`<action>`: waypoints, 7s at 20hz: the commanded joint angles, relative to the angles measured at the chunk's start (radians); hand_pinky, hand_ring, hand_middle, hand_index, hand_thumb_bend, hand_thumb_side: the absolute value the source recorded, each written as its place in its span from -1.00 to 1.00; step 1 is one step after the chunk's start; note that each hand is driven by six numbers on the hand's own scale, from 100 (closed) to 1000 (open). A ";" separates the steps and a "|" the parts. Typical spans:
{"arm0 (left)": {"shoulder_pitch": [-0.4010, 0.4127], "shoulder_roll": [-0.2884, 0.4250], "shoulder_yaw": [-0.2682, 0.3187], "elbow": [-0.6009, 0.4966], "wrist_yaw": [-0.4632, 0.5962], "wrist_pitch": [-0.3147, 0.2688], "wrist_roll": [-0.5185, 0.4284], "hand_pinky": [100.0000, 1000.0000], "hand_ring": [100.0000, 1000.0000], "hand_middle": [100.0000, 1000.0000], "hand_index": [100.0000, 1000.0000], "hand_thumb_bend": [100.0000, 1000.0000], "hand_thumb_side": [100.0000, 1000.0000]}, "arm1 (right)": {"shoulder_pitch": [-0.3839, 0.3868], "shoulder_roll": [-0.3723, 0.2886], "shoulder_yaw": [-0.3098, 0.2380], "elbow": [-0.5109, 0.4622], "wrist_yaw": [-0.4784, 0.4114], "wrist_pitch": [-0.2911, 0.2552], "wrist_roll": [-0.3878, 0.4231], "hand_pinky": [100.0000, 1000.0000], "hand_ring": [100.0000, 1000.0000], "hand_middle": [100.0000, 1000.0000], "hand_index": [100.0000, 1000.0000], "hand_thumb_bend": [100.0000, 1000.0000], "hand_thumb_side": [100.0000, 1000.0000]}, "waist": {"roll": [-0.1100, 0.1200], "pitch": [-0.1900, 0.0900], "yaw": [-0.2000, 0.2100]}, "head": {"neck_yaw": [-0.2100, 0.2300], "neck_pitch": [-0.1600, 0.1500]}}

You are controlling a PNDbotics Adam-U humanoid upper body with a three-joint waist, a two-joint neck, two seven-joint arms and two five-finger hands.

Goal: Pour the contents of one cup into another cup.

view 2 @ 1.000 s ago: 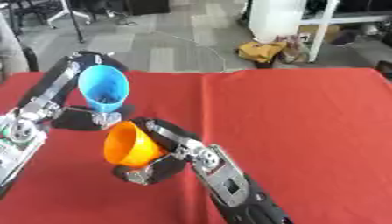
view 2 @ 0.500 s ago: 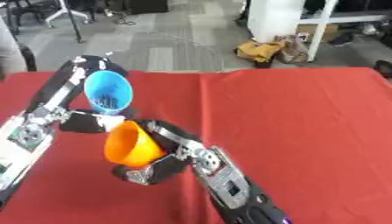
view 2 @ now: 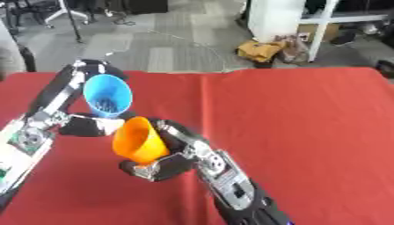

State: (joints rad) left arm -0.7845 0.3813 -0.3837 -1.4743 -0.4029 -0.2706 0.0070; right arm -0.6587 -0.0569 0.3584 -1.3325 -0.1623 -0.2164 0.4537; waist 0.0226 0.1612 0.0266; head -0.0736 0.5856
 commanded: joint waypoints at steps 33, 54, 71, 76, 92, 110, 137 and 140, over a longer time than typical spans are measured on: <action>-0.045 0.025 0.022 -0.125 -0.516 -0.095 0.175 -0.26 -0.53 -0.50 0.26 0.00 -1.00 | -0.011 0.000 -0.004 -0.005 -0.007 0.003 0.008 0.34 -0.29 0.30 0.44 -0.50 -1.00 | 0.000 -0.014 -0.001 | -0.002 -0.021; -0.028 0.050 0.011 -0.192 -0.662 -0.119 0.248 -0.27 -0.46 -0.48 0.22 0.04 -1.00 | -0.009 -0.001 -0.009 -0.002 -0.008 0.000 0.014 0.34 -0.29 0.30 0.45 -0.50 -1.00 | -0.001 -0.015 0.001 | -0.007 -0.021; -0.023 0.065 -0.005 -0.192 -0.801 -0.148 0.294 -0.28 -0.41 -0.46 0.22 0.09 -1.00 | -0.011 -0.004 -0.012 0.002 -0.007 -0.002 0.019 0.34 -0.28 0.31 0.45 -0.50 -1.00 | -0.001 -0.015 0.003 | -0.008 -0.020; -0.024 0.066 -0.008 -0.197 -0.842 -0.153 0.303 -0.28 -0.39 -0.46 0.22 0.10 -1.00 | -0.012 -0.004 -0.011 0.002 -0.006 -0.002 0.019 0.34 -0.28 0.30 0.45 -0.50 -1.00 | 0.000 -0.014 0.004 | -0.010 -0.019; -0.035 0.057 -0.013 -0.196 -0.939 -0.141 0.314 -0.28 -0.37 -0.45 0.21 0.13 -1.00 | -0.011 -0.001 -0.013 0.005 -0.004 -0.003 0.022 0.34 -0.28 0.30 0.45 -0.50 -1.00 | 0.002 -0.015 -0.001 | -0.011 -0.019; -0.044 0.052 -0.016 -0.194 -0.995 -0.123 0.317 -0.28 -0.35 -0.44 0.21 0.15 -1.00 | -0.009 0.001 -0.013 0.006 -0.004 -0.004 0.024 0.34 -0.28 0.30 0.45 -0.50 -1.00 | 0.004 -0.016 -0.003 | -0.013 -0.017; -0.044 0.059 -0.009 -0.200 -1.008 -0.115 0.320 -0.27 -0.34 -0.44 0.21 0.16 -1.00 | -0.011 -0.001 -0.015 0.009 -0.003 -0.004 0.024 0.34 -0.28 0.30 0.45 -0.50 -1.00 | 0.007 -0.017 0.000 | -0.018 -0.019; -0.047 0.066 0.002 -0.217 -1.004 -0.105 0.321 -0.26 -0.33 -0.43 0.21 0.16 -1.00 | -0.011 -0.002 -0.015 0.010 -0.003 -0.005 0.023 0.34 -0.28 0.30 0.45 -0.50 -1.00 | 0.008 -0.018 0.001 | -0.020 -0.019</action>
State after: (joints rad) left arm -0.8105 0.4234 -0.4005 -1.6688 -1.4081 -0.3833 0.3263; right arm -0.6514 -0.0569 0.3517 -1.3136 -0.1677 -0.2188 0.4749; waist 0.0291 0.1612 0.0267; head -0.0905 0.5726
